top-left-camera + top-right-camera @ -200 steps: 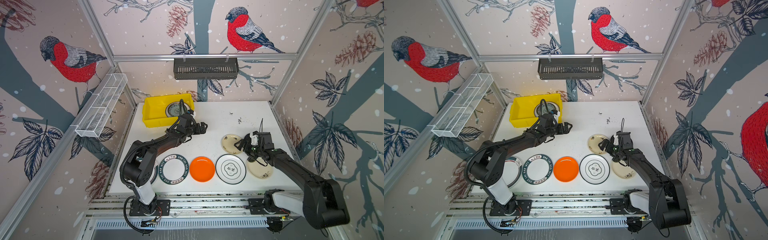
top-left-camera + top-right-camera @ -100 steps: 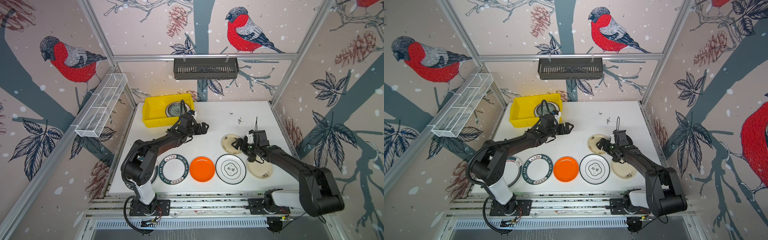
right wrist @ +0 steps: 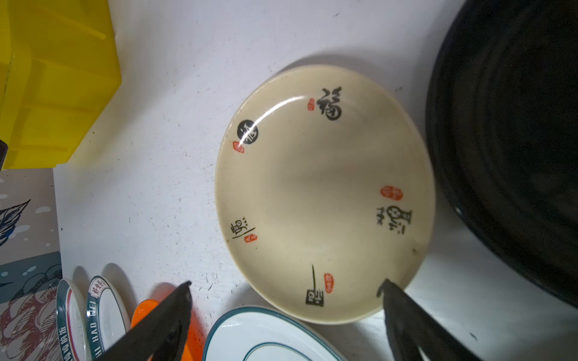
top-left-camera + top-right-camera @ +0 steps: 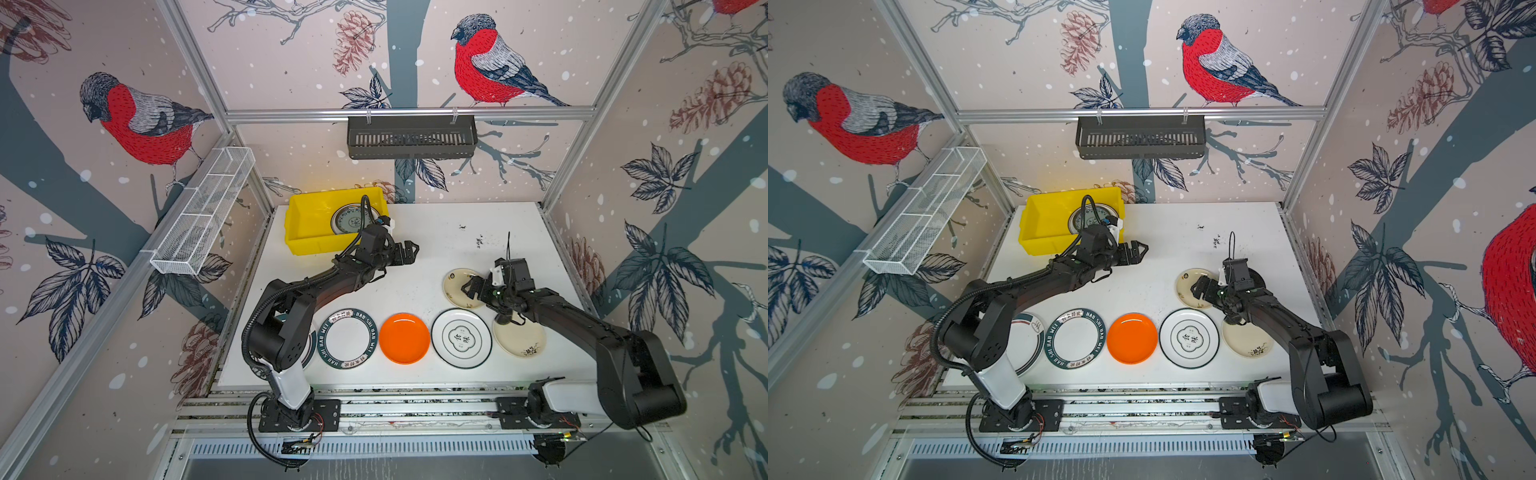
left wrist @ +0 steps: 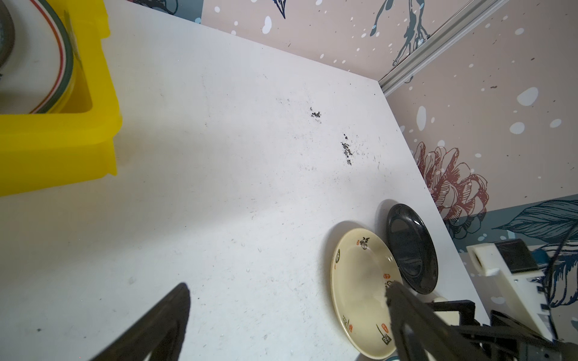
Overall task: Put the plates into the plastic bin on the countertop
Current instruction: 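Withdraw the left gripper from the bin while the right descends to the cream plate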
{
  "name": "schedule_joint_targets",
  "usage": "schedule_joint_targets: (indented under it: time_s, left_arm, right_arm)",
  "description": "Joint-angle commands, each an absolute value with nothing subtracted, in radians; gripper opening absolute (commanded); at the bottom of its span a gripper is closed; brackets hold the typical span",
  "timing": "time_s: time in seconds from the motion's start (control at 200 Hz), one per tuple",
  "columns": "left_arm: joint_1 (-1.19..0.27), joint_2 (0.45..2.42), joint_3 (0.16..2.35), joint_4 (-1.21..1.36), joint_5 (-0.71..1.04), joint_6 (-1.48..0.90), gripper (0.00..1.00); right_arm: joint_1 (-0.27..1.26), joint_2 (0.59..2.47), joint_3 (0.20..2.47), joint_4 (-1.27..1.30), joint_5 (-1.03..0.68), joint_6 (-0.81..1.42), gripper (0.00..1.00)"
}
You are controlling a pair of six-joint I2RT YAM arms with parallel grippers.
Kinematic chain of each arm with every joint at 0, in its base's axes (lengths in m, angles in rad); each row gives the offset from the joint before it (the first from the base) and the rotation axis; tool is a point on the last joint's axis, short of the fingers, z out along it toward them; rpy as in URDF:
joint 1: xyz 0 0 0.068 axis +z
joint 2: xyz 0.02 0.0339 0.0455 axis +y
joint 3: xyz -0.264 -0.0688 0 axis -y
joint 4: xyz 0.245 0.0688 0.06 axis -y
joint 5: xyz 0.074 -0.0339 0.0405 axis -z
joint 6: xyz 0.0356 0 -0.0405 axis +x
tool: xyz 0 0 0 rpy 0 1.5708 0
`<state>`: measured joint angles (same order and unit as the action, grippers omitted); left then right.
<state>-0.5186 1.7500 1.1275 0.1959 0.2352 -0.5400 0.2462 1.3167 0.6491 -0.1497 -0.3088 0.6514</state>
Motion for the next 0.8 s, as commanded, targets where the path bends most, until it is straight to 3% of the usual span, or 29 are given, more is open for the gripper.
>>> schedule_joint_targets:
  time_s: [0.0, 0.546, 0.796]
  left_arm:
    - [-0.520, 1.763, 1.145, 0.206, 0.236, -0.519, 0.97]
    - [-0.520, 1.793, 1.163, 0.213, 0.252, -0.519, 0.97]
    - [-0.519, 1.786, 1.177, 0.190, 0.252, -0.505, 0.97]
  right_arm:
    - [0.250, 1.274, 0.659, -0.195, -0.239, 0.639, 0.95]
    - [0.226, 1.396, 0.661, -0.181, -0.255, 0.603, 0.86]
    - [0.214, 1.451, 0.675, -0.142, -0.286, 0.606, 0.61]
